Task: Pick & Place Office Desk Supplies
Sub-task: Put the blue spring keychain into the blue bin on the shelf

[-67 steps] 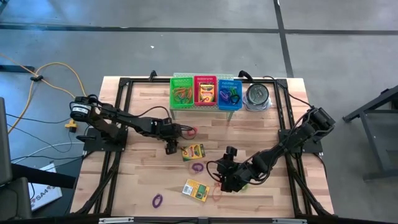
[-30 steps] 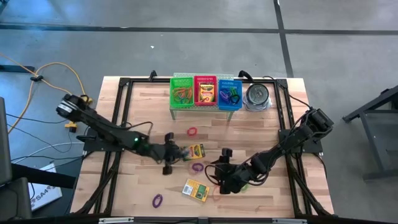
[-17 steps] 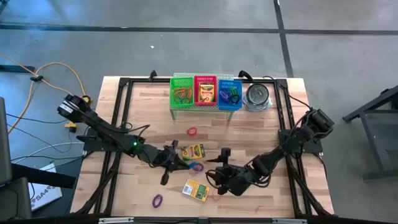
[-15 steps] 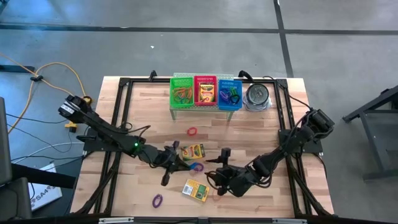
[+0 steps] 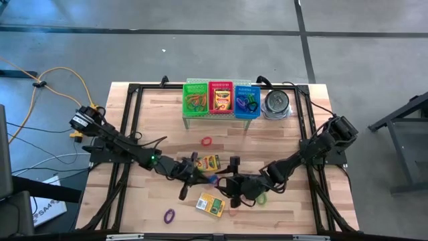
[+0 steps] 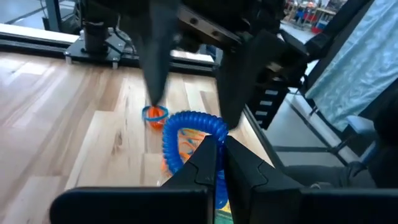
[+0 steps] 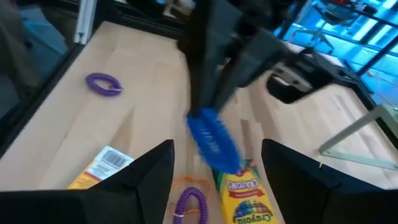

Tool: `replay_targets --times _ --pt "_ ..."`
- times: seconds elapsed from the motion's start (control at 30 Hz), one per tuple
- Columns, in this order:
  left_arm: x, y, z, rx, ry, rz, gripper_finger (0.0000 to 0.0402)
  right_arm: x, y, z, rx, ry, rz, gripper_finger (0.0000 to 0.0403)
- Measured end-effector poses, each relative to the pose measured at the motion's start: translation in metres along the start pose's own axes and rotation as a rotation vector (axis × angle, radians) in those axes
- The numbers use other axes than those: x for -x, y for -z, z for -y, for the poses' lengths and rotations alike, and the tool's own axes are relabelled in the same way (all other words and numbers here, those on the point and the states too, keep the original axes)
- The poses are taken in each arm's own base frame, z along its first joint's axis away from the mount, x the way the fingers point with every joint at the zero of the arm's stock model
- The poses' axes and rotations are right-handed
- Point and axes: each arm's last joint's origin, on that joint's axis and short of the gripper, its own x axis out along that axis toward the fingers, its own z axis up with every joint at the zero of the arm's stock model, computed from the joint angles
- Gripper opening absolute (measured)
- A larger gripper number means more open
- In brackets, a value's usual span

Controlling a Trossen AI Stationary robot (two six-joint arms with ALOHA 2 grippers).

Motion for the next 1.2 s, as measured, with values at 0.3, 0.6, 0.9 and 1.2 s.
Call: replay_targets --times 0.3,0.6,0.9,1.2 --pt "-0.001 -0.003 -0.005 0.007 0.005 0.011 0.0005 -0.007 0.0 0.012 -0.014 0.007 -0.009 0.0231" --pt "-0.001 -0.003 -0.005 -0.027 0.003 0.013 0.0005 -0.012 0.0 0.017 -0.035 -0.113 -0.021 0.0203" --pt "-0.004 0.002 -0.005 -0.039 0.02 -0.011 0.0024 -0.012 0.0 0.016 -0.034 -0.124 -0.023 0.0074" --pt "-0.012 0.013 -0.009 -0.004 -0.054 0.007 0.0091 -0.012 0.004 0.016 -0.037 -0.151 -0.058 0.0017"
